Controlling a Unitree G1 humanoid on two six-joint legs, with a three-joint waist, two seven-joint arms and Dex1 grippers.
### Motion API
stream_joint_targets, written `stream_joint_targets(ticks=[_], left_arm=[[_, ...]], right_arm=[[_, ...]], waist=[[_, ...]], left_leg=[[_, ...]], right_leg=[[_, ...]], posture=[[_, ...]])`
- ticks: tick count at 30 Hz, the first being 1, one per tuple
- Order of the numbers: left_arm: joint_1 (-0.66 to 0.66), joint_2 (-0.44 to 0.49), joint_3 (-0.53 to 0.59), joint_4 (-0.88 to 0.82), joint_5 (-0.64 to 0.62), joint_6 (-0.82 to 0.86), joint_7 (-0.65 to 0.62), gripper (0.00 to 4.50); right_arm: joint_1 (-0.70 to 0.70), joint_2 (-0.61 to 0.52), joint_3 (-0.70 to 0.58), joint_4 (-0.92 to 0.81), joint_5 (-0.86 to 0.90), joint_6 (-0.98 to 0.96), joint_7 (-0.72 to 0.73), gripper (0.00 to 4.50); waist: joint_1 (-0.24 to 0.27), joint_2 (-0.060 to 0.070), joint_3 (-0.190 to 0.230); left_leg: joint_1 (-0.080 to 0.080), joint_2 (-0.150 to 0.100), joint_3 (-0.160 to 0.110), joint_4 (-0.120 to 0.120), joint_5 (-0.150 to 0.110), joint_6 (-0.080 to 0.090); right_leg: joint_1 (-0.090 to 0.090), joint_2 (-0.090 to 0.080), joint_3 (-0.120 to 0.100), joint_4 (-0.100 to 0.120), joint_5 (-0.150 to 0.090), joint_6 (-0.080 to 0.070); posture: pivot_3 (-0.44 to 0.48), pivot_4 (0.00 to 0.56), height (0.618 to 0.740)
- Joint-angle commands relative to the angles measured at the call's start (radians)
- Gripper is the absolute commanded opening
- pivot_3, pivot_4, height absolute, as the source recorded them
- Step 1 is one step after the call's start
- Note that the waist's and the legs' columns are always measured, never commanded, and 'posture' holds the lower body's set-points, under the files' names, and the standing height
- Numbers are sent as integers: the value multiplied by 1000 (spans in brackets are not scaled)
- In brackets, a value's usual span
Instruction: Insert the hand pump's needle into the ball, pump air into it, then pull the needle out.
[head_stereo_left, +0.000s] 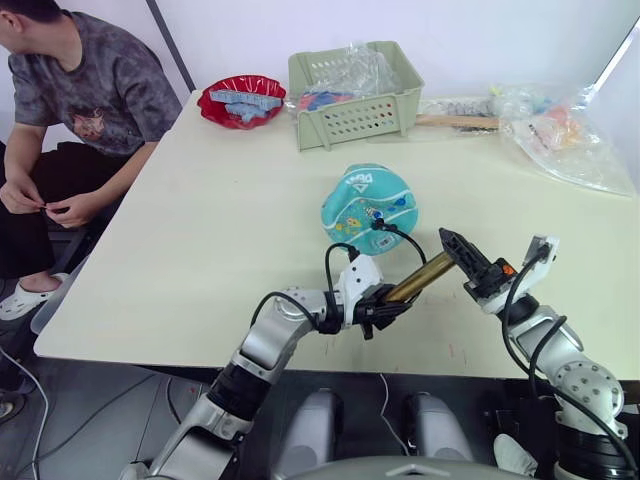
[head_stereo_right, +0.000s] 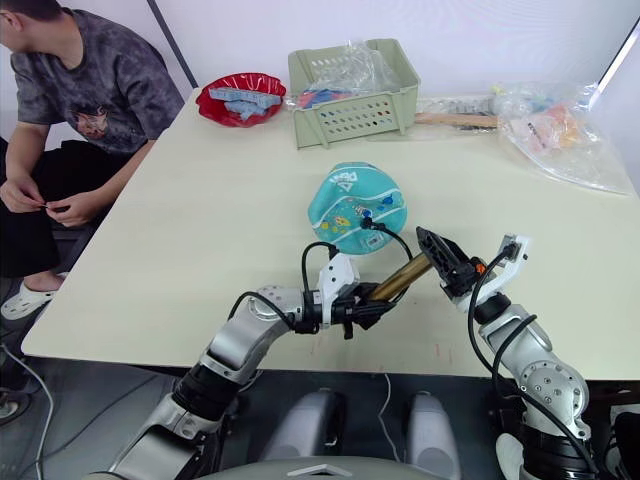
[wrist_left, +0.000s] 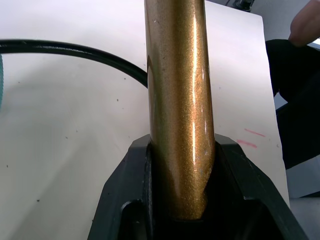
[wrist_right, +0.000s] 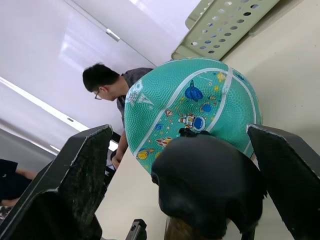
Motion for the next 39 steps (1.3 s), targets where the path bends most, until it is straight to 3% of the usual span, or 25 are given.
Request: stream_joint_targets(ticks=[1,4,13,20,27,32,39], left_arm=[[0,-10,-2,-33,3,-21,-7,1036],[-2,-13,-3,-26,9,-24,-7,1036],[-7,-6,1,3,41,-68,-8,1036],[-16,-6,30,14,46,-124,-16,4460],[-29,16,49,5,10,-179,-107,4460],[-64,56,59,35,-2,-152,-176,4460],[-86,85,37,111,28,-159,-220,4460]], right_arm=[[-17,-3,-10,-31,24,-12,17,2744],[-21,-5,-11,-26,18,-14,24,1752],[-22,-19,2,-27,-21,-26,60,1731],[-51,-37,21,-72,-75,-48,73,1731],[-56,-162,87,-124,-249,-103,205,1731],[-92,-286,168,-129,-469,-244,363,1731],[-90,-333,255,-101,-648,-405,477,1731]], waist=[[0,0,0],[0,0,0],[0,0,0],[-1,0,0],[-1,0,0],[-3,0,0],[-10,0,1]], left_leg=[[0,0,0,0,0,0],[0,0,0,0,0,0],[0,0,1,0,0,0],[0,0,1,0,0,0],[0,0,1,0,0,0],[0,0,1,0,0,0],[0,1,1,0,0,0]], right_leg=[[0,0,0,0,0,0],[0,0,0,0,0,0],[0,0,0,0,0,0],[0,0,0,0,0,0],[0,0,0,0,0,0],[0,0,1,0,0,0],[0,1,1,0,0,0]], posture=[[0,150,740],[0,150,740],[0,150,740],[0,150,740],[0,150,740],[0,150,740],[0,150,740]])
